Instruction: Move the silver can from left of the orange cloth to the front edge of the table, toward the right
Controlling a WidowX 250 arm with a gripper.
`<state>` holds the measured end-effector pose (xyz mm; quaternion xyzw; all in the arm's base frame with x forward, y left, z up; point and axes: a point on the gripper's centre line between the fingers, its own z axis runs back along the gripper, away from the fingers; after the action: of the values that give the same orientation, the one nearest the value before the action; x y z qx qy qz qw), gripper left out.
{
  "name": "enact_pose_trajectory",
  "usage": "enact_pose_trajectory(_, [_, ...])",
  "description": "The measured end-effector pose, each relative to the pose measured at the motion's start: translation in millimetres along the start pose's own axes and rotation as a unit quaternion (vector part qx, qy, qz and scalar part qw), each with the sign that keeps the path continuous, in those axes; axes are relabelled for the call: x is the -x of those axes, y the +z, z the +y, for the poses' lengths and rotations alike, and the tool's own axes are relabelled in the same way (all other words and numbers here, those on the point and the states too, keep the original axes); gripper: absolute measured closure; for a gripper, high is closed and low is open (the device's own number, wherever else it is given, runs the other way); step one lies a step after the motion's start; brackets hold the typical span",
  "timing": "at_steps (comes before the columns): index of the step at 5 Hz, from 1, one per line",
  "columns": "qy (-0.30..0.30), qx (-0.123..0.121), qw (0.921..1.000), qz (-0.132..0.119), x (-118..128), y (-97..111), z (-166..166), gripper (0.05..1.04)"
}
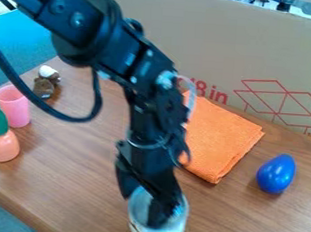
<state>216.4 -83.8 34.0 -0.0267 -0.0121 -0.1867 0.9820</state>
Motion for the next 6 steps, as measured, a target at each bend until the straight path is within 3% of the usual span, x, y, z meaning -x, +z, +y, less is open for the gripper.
enact_pose_trajectory(2, [-0.029, 0.042, 0.9987, -0.004, -22, -6, -48, 0.077])
enact_pose_trajectory(3, [-0.022, 0.051, 0.9984, -0.007, -26, -6, -51, 0.077])
enact_pose_trajectory(4, [0.002, 0.051, 0.9986, -0.015, -31, -2, -40, 0.078])
enact_pose_trajectory(5, [0.030, 0.029, 0.9988, -0.025, -27, 7, -21, 0.078])
enact_pose_trajectory(6, [0.036, 0.024, 0.9960, -0.078, -29, 32, -6, 0.078])
